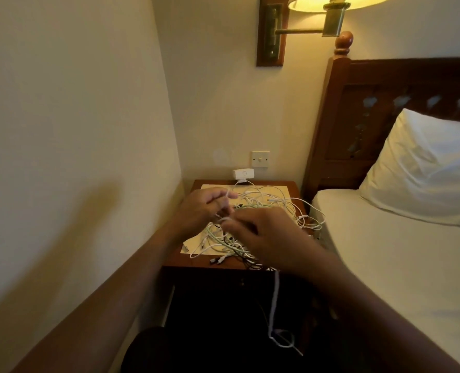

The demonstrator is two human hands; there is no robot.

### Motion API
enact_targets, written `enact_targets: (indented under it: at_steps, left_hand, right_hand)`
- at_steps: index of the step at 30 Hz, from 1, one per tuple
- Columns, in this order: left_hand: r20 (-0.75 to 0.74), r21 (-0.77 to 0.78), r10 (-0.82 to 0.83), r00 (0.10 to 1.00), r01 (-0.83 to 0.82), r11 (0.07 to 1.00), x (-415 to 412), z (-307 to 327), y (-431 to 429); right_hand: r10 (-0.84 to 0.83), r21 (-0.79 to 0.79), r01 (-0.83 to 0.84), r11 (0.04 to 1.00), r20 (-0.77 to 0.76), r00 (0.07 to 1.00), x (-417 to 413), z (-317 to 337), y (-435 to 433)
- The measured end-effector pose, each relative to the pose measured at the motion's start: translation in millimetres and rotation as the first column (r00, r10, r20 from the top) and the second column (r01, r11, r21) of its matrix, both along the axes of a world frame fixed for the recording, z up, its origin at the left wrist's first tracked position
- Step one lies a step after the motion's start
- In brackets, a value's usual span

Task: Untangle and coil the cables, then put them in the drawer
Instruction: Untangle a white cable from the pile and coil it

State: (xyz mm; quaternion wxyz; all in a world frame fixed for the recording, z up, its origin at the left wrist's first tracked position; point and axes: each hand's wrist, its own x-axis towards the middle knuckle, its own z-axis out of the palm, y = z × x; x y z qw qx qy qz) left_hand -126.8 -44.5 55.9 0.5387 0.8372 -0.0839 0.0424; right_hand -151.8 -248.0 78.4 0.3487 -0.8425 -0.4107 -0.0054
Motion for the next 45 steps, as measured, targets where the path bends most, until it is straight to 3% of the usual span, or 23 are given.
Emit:
enact_targets:
  at_steps: [3,6,9,13,17,19,21,22,24,26,29,32,37,45]
  left_hand:
    - [-0.079,-0.08,-0.206,0.975,0.2,0.977,-11,-2,1]
    - [-0.086,-0.347,-0.328,0.941,0.28,0.895,-21,3,1]
    - [-0.038,-0.576,-0.453,0.891,0.351,0.738,-29,17,3]
    - [0.053,-0.745,-0.346,0.937,0.268,0.611,-20,39,-1]
    - [0.08,-0.808,-0.134,0.988,0.143,0.572,3,49,-8]
    - [0.098,-0.685,0.042,0.994,0.037,0.728,13,44,-11]
    - [0.177,-0.357,0.159,0.971,-0.087,0.93,17,34,-13]
    - [0.202,-0.172,0.154,0.967,-0.119,0.978,18,27,-13]
    - [0.166,0.119,0.04,0.985,-0.06,0.991,18,14,-5]
    - [0.057,0.209,-0.101,0.993,0.087,0.974,12,7,3]
    - [-0.123,-0.036,-0.265,0.956,0.262,0.964,1,3,23]
    - [-0.156,-0.288,-0.355,0.922,0.301,0.909,-5,10,53]
    - [-0.112,-0.555,-0.017,0.994,-0.048,0.831,10,24,87]
    - [-0.192,-0.809,0.272,0.943,-0.309,0.499,47,2,106]
  right_hand:
    - [-0.108,0.072,0.101,0.992,0.109,0.988,32,30,-12]
    - [-0.178,0.174,0.168,0.97,0.045,0.983,72,30,-22]
    - [-0.15,0.219,0.164,0.962,-0.077,0.986,89,7,-28]
    - [-0.129,0.202,0.181,0.963,-0.244,0.961,76,-47,-25]
    - [-0.104,-0.034,0.099,0.995,-0.319,0.942,42,-72,-12]
    - [-0.028,-0.138,-0.012,0.99,-0.284,0.958,19,-62,-3]
    - [0.011,-0.171,-0.048,0.984,-0.21,0.978,6,-38,4]
    - [0.009,-0.173,-0.038,0.984,-0.163,0.987,6,-24,6]
    - [-0.016,-0.142,0.011,0.99,-0.034,0.999,13,6,3]
    - [-0.083,-0.068,0.088,0.994,0.077,0.994,33,29,-8]
    - [-0.169,0.017,0.169,0.986,0.037,0.985,76,29,-33]
    - [-0.236,0.016,0.238,0.971,-0.084,0.968,112,-7,-63]
    - [-0.343,-0.028,0.345,0.938,-0.217,0.914,125,-80,-103]
    - [-0.499,-0.291,0.442,0.848,-0.161,0.852,119,-153,-153]
